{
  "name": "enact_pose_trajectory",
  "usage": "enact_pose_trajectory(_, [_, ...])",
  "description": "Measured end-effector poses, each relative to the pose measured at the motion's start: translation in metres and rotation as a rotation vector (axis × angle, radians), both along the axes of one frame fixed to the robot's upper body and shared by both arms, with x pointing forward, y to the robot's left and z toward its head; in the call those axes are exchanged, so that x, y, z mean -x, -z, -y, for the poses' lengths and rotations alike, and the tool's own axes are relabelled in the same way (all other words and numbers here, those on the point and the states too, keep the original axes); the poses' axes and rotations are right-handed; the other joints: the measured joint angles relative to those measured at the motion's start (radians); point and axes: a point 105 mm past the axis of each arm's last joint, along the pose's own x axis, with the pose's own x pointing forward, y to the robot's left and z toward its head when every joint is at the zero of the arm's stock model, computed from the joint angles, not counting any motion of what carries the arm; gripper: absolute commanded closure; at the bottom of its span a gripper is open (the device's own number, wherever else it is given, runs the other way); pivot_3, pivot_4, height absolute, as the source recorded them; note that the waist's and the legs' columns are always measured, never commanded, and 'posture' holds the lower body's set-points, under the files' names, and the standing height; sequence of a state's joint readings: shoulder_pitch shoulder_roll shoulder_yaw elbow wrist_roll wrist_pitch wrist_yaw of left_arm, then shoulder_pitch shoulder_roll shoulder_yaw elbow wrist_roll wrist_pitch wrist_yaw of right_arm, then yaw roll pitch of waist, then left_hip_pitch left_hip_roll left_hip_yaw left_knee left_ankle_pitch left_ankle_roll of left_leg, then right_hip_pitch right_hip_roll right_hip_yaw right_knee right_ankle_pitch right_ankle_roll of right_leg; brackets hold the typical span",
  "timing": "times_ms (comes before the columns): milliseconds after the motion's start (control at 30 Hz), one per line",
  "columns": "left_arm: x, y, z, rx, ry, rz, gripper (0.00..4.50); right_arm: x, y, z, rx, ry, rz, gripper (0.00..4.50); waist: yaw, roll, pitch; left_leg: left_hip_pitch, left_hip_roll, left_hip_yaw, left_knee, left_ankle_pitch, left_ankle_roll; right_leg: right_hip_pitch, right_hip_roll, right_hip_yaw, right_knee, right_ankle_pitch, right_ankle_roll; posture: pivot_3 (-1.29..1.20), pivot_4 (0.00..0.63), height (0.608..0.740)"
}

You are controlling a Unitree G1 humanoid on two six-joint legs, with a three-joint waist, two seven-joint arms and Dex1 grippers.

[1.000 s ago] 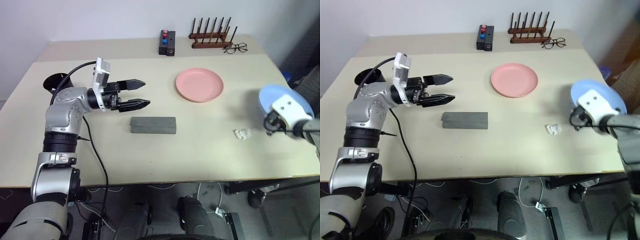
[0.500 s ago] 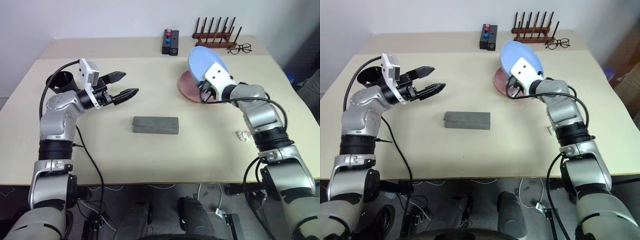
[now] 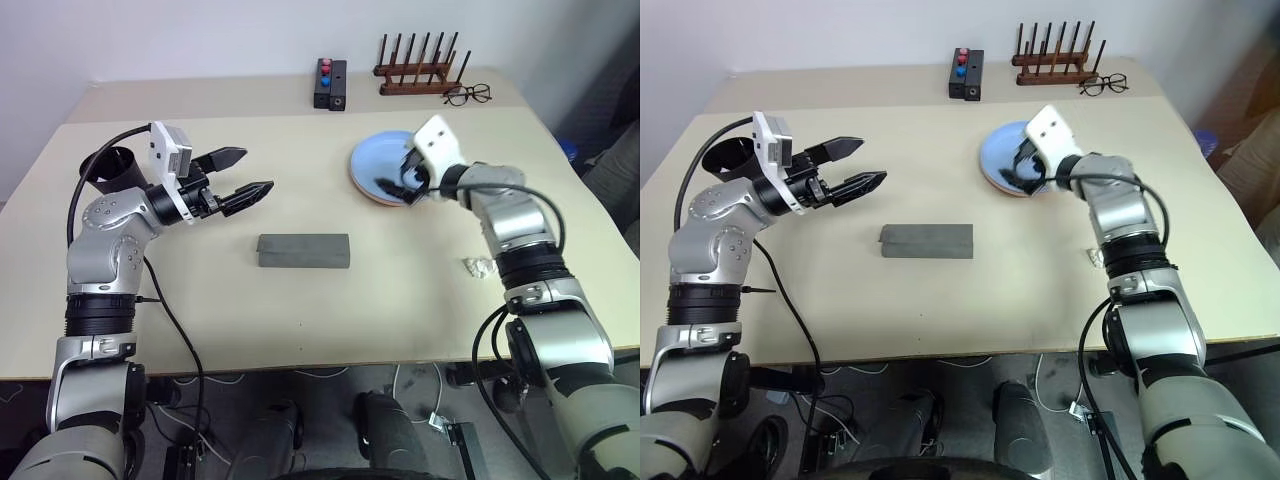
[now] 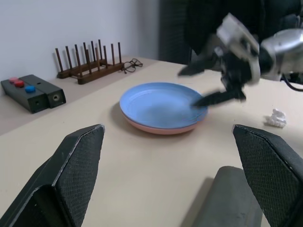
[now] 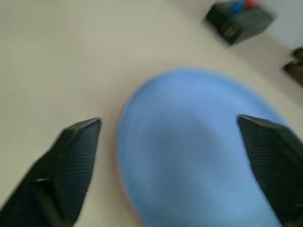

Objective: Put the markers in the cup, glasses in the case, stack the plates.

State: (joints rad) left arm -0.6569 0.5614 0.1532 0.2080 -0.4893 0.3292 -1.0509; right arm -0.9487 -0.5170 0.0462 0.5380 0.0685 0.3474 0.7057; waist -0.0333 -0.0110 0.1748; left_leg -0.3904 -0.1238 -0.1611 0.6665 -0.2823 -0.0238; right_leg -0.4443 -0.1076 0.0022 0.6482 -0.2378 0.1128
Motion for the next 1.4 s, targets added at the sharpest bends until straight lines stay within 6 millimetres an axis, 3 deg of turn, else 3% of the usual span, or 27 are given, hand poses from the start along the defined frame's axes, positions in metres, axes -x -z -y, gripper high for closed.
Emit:
enact_pose_trajectory(133, [0.017,-0.001,0.012,0.034,0.142,-0.057,0.0,0.028,-0.008,0.04,-0.056,0.019,-0.102,0.06,0.018,0.0,0.0,0.0,0.0,0.0,-0.001,0.0,0.001,0.0,0.0,0.0,-0.001,0.0,0.0,0.0,0.15,0.74])
enact_pose_trajectory(333, [0.037,0.015,0.028,0.025,0.315,-0.177,0.0,0.099,0.044,0.082,0.023,0.036,-0.407,0.06,0.023,0.001,0.0,0.0,0.0,0.001,0.0,-0.001,0.001,0.001,-0.001,0.0,0.0,0.0,0.0,0.0,0.15,0.74])
enact_pose_trajectory(500, [0.038,0.019,0.043,0.015,0.38,-0.192,0.0,0.119,0.052,0.092,0.071,0.083,-0.439,0.06,0.018,0.001,0.0,0.004,0.002,0.005,-0.001,-0.001,0.001,0.002,0.0,0.004,0.001,0.0,-0.001,0.0,0.15,0.74])
enact_pose_trajectory(633, [0.033,0.019,0.042,0.015,0.376,-0.198,0.0,0.141,0.098,0.11,0.087,0.165,-0.57,0.06,0.028,0.0,-0.001,0.003,0.001,0.008,0.0,-0.001,0.002,0.002,0.0,0.005,-0.001,0.001,0.001,0.0,0.15,0.74])
enact_pose_trajectory(700, [0.032,0.02,0.043,0.014,0.378,-0.199,0.0,0.141,0.102,0.111,0.08,0.179,-0.571,0.06,0.024,0.0,-0.001,0.004,0.001,0.011,0.001,-0.001,0.003,0.002,0.0,0.009,-0.001,0.002,0.002,0.0,0.15,0.74])
enact_pose_trajectory(800, [0.031,0.02,0.046,-0.004,0.384,-0.191,0.0,0.135,0.099,0.115,0.098,0.198,-0.522,0.92,0.021,0.0,-0.001,0.006,0.002,0.014,0.0,-0.002,0.003,0.002,0.002,0.012,0.0,0.002,0.002,0.0,0.15,0.74])
enact_pose_trajectory(1033, [0.029,0.019,0.042,-0.013,0.356,-0.18,0.0,0.124,0.098,0.117,0.127,0.205,-0.48,4.46,0.023,0.0,-0.001,0.007,0.003,0.018,0.0,-0.003,0.005,0.002,0.003,0.014,-0.001,0.002,0.002,0.0,0.15,0.74])
enact_pose_trajectory(1200, [0.029,0.02,0.037,-0.011,0.323,-0.174,0.0,0.113,0.094,0.111,0.152,0.177,-0.452,4.46,0.021,0.0,-0.001,0.007,0.003,0.019,0.0,-0.003,0.005,0.001,0.003,0.015,-0.001,0.002,0.003,0.0,0.15,0.74])
enact_pose_trajectory(1400, [0.024,0.013,0.03,0.009,0.259,-0.134,0.0,0.077,0.044,0.077,0.021,0.113,-0.274,4.46,0.018,0.0,-0.001,0.008,0.005,0.02,-0.001,-0.003,0.005,0.001,0.005,0.017,-0.001,0.003,0.002,0.0,0.15,0.74])
